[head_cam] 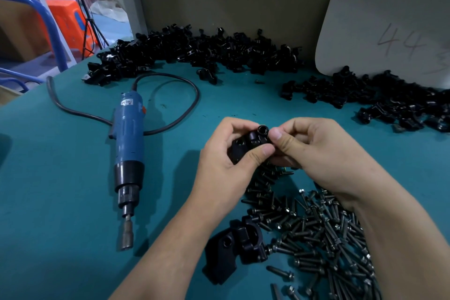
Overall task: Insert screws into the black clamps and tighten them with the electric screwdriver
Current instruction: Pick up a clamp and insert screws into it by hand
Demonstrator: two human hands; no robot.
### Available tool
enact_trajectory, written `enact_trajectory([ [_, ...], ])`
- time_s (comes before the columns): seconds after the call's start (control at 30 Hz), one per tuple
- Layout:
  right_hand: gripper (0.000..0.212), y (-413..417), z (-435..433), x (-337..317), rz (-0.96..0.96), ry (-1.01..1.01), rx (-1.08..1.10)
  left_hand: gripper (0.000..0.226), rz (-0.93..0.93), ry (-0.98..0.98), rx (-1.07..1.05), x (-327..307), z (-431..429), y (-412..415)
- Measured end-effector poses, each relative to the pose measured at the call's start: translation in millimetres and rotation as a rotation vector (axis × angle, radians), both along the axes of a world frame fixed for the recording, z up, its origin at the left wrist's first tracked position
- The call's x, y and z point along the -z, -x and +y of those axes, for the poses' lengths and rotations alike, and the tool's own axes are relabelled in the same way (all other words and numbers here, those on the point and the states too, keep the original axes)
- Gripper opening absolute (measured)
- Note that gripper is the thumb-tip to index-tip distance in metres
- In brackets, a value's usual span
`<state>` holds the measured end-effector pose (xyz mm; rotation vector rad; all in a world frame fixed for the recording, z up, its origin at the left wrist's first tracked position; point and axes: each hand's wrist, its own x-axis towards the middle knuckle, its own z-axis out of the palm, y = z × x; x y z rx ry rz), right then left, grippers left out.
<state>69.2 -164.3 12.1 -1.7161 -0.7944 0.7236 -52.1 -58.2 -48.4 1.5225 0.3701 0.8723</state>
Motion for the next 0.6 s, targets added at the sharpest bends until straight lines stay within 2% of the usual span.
enact_trajectory([
  [0.2,0.022,-1.9,-3.4,1.0,0.144,0.039,-0.018,0.029,0.096,-0.031,0.050,0.9,1.3,-2.6],
  [0.3,0.024,-4.0,-7.1,-2.3,0.170,0.045,-0.080,0.029,0.084,-0.022,0.045,2.2,3.2,-2.4],
  [0.43,0.004,-5.3,-8.4,-2.4,0.090,0.068,-0.099,0.032,0.106,-0.035,0.052,3.9,4.8,-2.0],
  [0.6,0.010,-5.4,-6.4,0.0,-0.086,0.109,-0.109,0.027,0.138,-0.044,0.086,6.1,4.8,-2.2],
])
